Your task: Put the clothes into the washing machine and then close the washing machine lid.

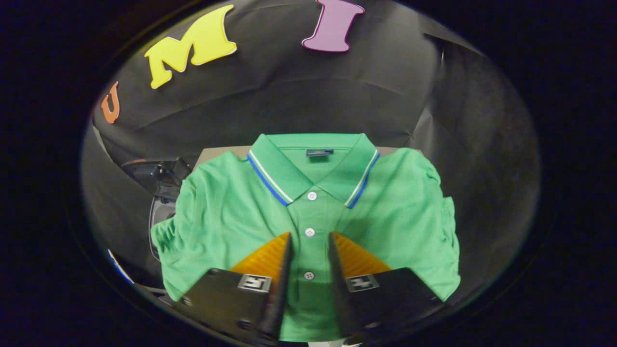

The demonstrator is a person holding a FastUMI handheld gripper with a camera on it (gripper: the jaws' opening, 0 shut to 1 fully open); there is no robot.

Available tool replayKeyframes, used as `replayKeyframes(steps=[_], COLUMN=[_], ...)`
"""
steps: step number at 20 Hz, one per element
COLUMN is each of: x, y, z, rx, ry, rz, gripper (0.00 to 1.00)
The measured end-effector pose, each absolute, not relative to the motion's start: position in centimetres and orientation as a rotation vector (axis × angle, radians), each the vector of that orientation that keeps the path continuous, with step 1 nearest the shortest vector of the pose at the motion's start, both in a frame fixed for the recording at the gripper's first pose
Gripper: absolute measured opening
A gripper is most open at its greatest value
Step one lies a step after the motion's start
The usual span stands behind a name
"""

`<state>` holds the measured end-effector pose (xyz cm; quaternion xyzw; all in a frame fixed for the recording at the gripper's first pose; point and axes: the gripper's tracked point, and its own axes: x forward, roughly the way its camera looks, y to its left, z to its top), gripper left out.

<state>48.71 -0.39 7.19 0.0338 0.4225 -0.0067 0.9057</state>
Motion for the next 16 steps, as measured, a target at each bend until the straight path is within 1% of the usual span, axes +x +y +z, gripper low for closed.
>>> replayKeyframes(steps=[1,2,3,5,9,16], x=[48.7,48.8,49.0,49.1,48.8,48.2], y=[-0.5,-0.7,-0.5,-0.6,-0.4,-0.4], z=[7.0,7.3,7.2,7.3,7.5,9.7], rx=[0.061,0.057,0.06,0.043,0.072,0.174], ry=[0.876,0.876,0.874,0.855,0.794,0.624], rz=[-0.016,-0.024,-0.027,-0.011,0.021,0.152], gripper=[0.34,0.29,0.15,0.08,0.05,0.04])
